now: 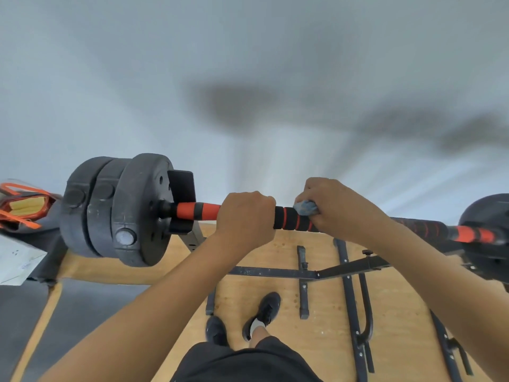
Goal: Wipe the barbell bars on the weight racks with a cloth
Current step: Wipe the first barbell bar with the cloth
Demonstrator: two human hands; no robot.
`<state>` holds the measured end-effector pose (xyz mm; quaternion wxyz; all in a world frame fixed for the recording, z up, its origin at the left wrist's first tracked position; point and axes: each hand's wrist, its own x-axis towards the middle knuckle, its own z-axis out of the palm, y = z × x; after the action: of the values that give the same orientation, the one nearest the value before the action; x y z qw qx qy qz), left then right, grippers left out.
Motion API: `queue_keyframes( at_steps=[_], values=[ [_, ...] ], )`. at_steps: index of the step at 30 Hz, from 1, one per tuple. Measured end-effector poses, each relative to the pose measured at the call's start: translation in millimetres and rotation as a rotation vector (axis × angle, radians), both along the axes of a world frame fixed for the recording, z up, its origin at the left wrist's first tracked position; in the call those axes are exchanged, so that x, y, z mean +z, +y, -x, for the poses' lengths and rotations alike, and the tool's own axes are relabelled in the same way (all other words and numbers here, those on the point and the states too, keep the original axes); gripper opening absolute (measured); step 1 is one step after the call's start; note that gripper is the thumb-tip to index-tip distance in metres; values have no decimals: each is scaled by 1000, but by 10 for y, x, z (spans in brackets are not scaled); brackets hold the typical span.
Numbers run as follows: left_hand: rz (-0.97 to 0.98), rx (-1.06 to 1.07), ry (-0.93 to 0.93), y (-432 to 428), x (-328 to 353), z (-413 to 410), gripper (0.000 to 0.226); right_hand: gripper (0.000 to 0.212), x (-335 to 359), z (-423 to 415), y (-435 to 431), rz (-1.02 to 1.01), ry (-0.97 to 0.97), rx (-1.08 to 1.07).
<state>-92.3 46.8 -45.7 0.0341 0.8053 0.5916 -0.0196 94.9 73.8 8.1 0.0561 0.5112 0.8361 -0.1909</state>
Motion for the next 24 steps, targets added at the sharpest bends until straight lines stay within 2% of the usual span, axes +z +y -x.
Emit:
queue_keyframes(
  at_steps=[1,3,6,8,11,12,13,14,17,19,21,24],
  values=[
    [25,3,8,32,32,1,21,33,12,19,-47,-29,-15,31],
    [73,6,13,92,90,6,19,19,41,45,-126,-133,-90,92],
    [165,14,2,124,117,2,23,28,85,47,-241,-204,-217,156],
    [379,23,-61,224,153,24,26,33,116,47,-304,-217,-271,186],
    [877,37,-289,467,231,83,22,35,139,43,-334,-245,-334,223],
    [958,32,-328,509,250,98,23,36,144,37,-328,-247,-334,225],
    [953,16,-340,512,268,111,26,38,150,31,-315,-245,-319,224],
    [865,-6,-329,478,282,111,30,39,155,28,-299,-244,-297,216],
    [269,-64,-118,188,192,66,36,36,148,55,-242,-247,-249,183],
    [-34,-96,0,-30,38,1,32,30,131,77,-249,-244,-234,155],
    [-170,-94,35,-105,-87,-49,30,24,99,82,-297,-245,-213,116],
    [-102,-78,67,9,-68,-67,16,20,19,87,-388,-276,-190,34]
  ],
)
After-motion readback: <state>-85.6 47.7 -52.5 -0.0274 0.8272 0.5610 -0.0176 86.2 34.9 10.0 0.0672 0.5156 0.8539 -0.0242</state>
